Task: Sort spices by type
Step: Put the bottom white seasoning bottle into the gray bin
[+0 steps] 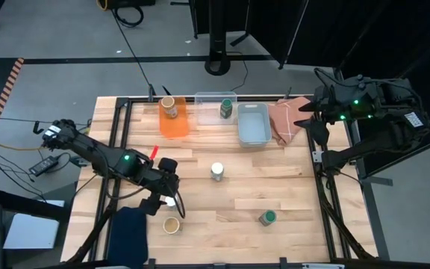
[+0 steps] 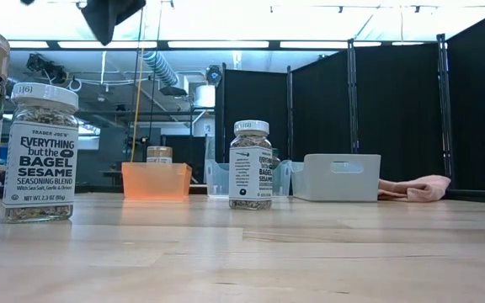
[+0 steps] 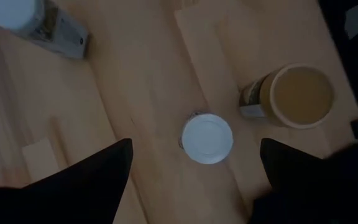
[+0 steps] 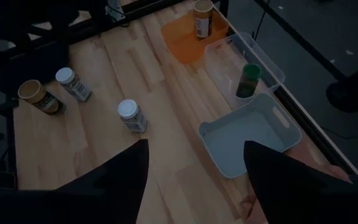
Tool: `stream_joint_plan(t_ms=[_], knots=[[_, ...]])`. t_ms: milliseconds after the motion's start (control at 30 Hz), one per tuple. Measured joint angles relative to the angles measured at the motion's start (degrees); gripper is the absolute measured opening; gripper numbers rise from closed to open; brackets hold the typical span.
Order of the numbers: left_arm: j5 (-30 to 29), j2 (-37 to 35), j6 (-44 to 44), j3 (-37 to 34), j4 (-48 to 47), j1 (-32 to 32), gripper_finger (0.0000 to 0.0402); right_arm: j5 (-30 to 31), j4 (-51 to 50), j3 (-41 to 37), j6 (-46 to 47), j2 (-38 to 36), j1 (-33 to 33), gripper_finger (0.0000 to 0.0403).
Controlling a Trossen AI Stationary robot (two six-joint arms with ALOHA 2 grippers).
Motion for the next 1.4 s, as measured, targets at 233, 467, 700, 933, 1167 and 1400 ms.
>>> stream_joint_plan(t_ms=[233,467,700,933,1167,1400], knots=[[0.4,0.0,0.3,-5.8,4.8,-0.3,0.0360,0.0,0.0,0.0,0.3,0.0,0.0,0.0268],[1.6,0.0,1.0,-10.8,10.1,-0.4,0.0360,0.0,0.0,0.0,0.3,0.0,0.0,0.0269],[4.1,0.0,1.1,-15.2,16.6,-0.4,0.0360,0.0,0.0,0.0,0.5,0.0,0.0,0.0270],[4.6,0.0,1.5,-19.6,22.5,-0.4,0.0360,0.0,0.0,0.0,0.8,0.0,0.0,0.0268],[4.6,0.0,1.5,-24.2,26.2,-0.3,0.0360,0.0,0.0,0.0,0.8,0.0,0.0,0.0270],[4.6,0.0,1.4,-26.1,28.1,-0.3,0.0360,0.0,0.0,0.0,0.8,0.0,0.0,0.0266]])
